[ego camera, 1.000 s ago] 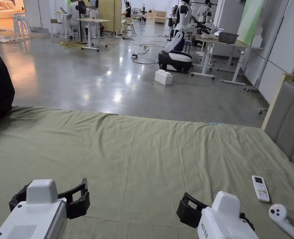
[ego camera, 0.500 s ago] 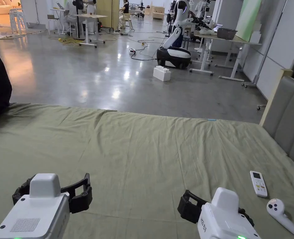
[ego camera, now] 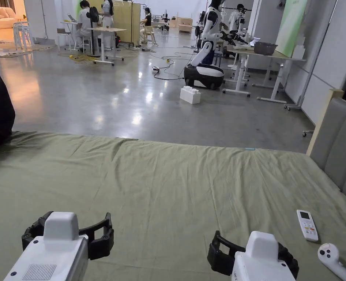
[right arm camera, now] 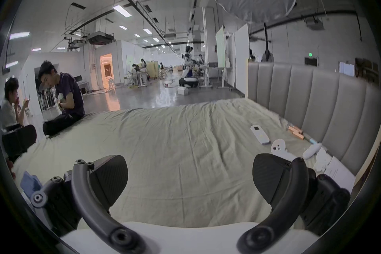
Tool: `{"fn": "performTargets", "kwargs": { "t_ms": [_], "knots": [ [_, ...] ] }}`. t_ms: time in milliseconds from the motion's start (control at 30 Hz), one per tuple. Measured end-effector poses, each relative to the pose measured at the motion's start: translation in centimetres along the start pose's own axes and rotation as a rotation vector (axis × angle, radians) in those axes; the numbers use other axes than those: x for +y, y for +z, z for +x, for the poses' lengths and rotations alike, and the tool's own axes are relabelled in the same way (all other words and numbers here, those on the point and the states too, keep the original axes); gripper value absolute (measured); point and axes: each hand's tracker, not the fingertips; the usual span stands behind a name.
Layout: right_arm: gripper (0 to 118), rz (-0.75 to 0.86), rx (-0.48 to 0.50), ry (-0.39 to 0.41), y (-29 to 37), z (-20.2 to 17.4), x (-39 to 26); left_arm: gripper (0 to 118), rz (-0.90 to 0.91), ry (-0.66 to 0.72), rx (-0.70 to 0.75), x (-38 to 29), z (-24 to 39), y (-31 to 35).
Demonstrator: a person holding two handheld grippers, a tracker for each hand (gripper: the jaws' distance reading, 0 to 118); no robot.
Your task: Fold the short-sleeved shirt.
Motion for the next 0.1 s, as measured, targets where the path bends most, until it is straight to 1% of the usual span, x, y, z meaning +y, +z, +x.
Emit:
{"fn": "performTargets", "kwargs": {
  "t_ms": [100],
  "knots": [
    [118, -0.012, 0.004, -0.014, -0.21, -0.02, -0.06, 108, -0.009, -0.002, -0.005, 0.1, -0.01, -0.1]
  ]
}}
